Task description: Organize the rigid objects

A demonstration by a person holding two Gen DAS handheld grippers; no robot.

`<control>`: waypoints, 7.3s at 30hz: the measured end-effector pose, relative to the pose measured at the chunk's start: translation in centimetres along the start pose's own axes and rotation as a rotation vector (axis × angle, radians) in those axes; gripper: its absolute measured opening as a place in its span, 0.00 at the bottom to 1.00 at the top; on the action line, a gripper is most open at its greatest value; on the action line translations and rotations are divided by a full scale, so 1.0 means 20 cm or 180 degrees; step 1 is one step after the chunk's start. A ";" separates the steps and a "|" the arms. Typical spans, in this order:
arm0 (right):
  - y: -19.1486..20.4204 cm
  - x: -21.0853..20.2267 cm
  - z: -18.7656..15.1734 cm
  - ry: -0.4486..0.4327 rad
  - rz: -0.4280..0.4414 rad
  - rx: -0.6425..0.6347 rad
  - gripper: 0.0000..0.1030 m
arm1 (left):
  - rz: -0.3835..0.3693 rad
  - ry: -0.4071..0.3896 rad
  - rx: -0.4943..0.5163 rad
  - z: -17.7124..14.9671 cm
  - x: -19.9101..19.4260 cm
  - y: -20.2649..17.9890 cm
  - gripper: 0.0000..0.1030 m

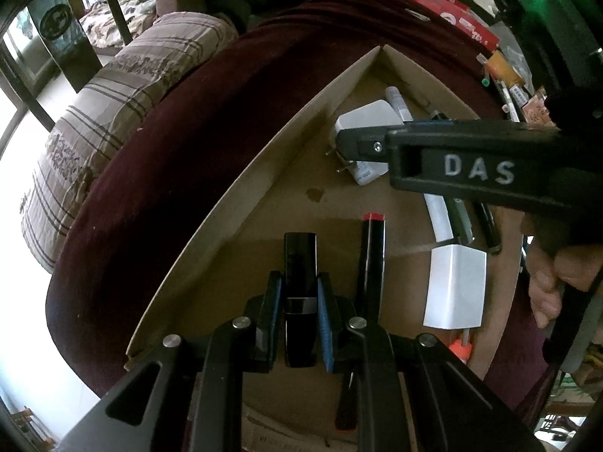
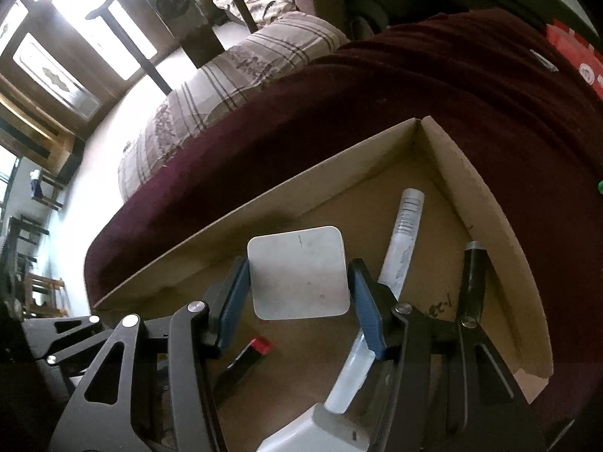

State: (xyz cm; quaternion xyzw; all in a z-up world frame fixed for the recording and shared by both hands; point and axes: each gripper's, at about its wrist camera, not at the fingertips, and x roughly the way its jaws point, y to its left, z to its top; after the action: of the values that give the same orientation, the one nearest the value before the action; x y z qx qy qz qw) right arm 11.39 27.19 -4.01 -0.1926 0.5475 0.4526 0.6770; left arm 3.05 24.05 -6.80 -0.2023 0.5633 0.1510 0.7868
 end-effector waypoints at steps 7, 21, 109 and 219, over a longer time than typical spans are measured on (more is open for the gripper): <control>-0.06 0.01 0.00 -0.0042 -0.0117 0.0050 0.53 | 0.0023 -0.0001 0.0028 0.02 0.01 -0.02 0.16; -0.09 -0.11 -0.02 -0.0234 0.0096 0.0222 0.63 | 0.0136 -0.0017 -0.0039 -0.02 0.00 -0.06 0.17; -0.56 -0.50 -1.28 0.0374 -0.0663 0.0518 0.35 | -0.0427 0.0482 0.0941 -0.57 0.01 -0.84 0.14; -0.16 -0.62 -0.86 -0.0093 0.0169 0.0443 0.35 | 0.0071 0.0030 0.0216 -0.11 -0.20 -0.15 0.14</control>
State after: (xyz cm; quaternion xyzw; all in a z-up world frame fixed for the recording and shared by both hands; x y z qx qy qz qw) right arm 4.33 7.53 1.08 -0.1238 0.5726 0.4340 0.6844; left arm 1.33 20.35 -3.09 -0.1699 0.5740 0.1395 0.7888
